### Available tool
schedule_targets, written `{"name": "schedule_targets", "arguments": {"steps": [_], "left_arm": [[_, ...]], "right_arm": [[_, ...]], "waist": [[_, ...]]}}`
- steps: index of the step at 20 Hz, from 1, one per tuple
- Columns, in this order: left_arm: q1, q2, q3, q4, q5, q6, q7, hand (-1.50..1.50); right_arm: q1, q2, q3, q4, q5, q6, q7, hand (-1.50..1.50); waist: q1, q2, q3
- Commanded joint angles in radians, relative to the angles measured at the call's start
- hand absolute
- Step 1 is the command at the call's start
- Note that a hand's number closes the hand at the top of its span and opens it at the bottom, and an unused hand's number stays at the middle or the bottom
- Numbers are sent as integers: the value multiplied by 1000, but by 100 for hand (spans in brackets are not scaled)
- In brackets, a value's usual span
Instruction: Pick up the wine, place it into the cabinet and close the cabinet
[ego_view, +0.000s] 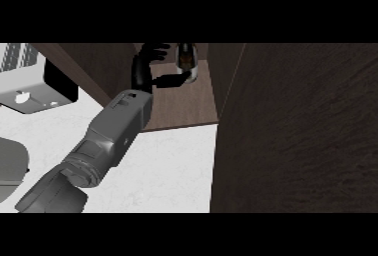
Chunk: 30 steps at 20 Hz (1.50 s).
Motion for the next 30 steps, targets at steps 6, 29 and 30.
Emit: {"name": "schedule_targets", "arguments": {"steps": [6, 29, 30], "left_arm": [[29, 21, -18, 1, -28, 29, 55, -150], [13, -47, 46, -49, 0, -49, -108, -150], [53, -50, 60, -74, 15, -27, -134, -150]], "right_arm": [[34, 10, -21, 29, -3, 29, -41, -150], [41, 37, 32, -9, 42, 14, -30, -150], [53, 14, 5, -18, -21, 20, -11, -150]], "waist": [[-7, 5, 1], [35, -16, 0], [14, -15, 0]]}}
